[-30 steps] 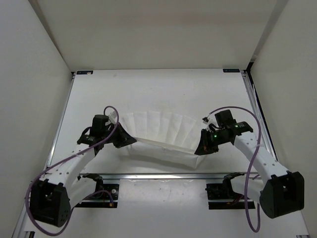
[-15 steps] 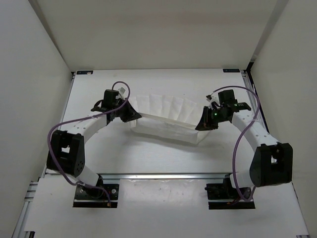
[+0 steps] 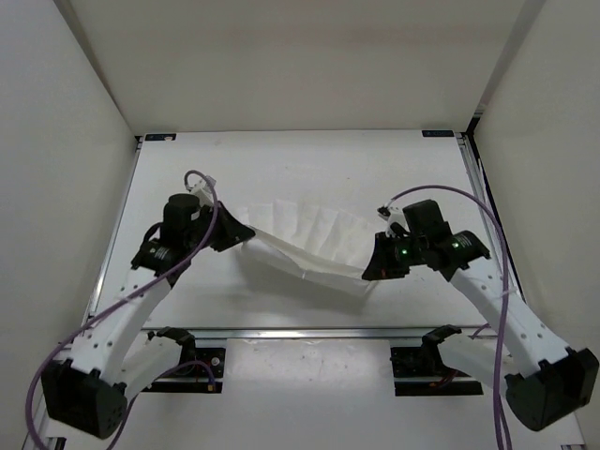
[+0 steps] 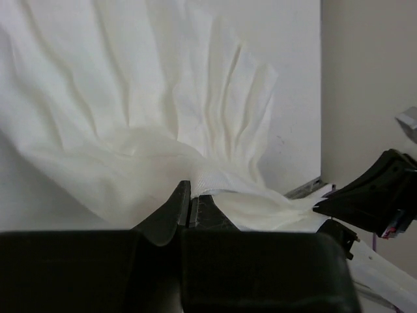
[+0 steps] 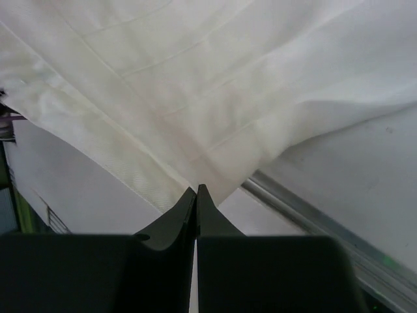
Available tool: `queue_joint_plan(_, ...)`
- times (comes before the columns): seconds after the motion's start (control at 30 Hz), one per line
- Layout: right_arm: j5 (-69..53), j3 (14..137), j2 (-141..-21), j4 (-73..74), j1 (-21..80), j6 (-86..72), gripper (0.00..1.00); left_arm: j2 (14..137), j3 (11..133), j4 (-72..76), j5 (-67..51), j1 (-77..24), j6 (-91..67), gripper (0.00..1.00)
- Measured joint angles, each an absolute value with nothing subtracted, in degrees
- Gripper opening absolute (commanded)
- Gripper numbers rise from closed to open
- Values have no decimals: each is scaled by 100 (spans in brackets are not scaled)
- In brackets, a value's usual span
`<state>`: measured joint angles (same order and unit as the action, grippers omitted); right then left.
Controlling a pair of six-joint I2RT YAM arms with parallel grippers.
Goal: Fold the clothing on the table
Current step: Fold the skirt
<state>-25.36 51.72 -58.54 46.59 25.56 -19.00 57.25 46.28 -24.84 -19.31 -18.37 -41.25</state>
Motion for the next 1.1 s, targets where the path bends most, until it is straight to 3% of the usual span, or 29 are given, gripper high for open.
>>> queue_joint_plan(0.17, -2679, 5100, -5354, 4786, 2154, -2174, 0, 5081, 4703, -2694, -1787, -1883, -4163, 0)
queue_joint_plan(0.33, -2700, 5181, -6069, 4591, 1470, -2088, 0, 6149, 4709, -2480, -1745, -1962, -4176, 0)
queue_joint_plan(0.67, -2753, 5688, -7782, 3822, 1282, -1824, 1, 7546, 4814, -2394, -1599, -1656, -4051, 0)
queue_joint_plan(0.87, -2724, 6219, -8311, 3701, 1396, -1636, 0, 7310, 5131, -2847, -1275, -1590, -4003, 0)
queue_joint_plan(1.1, -2720, 6298, -8403, 3726, 1487, -1457, 0, 6147, 5113, -3153, -1341, -1614, -4176, 0)
